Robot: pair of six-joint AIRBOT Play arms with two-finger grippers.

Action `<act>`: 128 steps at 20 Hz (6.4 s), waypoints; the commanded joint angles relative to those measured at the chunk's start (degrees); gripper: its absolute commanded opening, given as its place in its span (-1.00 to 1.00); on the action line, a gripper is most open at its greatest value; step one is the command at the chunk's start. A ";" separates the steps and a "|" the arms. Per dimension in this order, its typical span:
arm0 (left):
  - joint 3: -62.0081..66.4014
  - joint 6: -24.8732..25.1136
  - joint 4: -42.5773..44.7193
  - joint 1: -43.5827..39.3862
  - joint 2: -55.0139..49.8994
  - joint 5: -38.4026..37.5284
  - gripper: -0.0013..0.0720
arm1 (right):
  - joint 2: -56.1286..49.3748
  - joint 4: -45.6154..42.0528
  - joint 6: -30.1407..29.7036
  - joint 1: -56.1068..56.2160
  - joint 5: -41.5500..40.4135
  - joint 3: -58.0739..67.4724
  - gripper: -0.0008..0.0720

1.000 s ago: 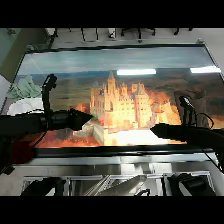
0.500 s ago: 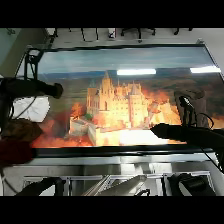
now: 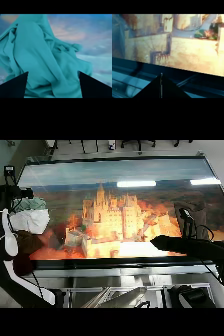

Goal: Fold the shirts.

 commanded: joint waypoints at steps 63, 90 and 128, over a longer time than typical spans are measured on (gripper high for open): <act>-61.31 -2.54 -41.66 -27.63 29.07 2.14 0.03 | -64.54 15.61 -17.38 1.29 6.19 31.76 0.36; 0.46 -2.23 -38.82 -18.67 70.20 13.97 -0.91 | -21.07 3.30 -23.80 -5.51 -3.21 81.37 -0.93; -63.17 -14.86 -44.89 -29.79 43.32 22.93 0.93 | -56.74 -2.03 -17.79 -18.16 5.49 38.42 -0.93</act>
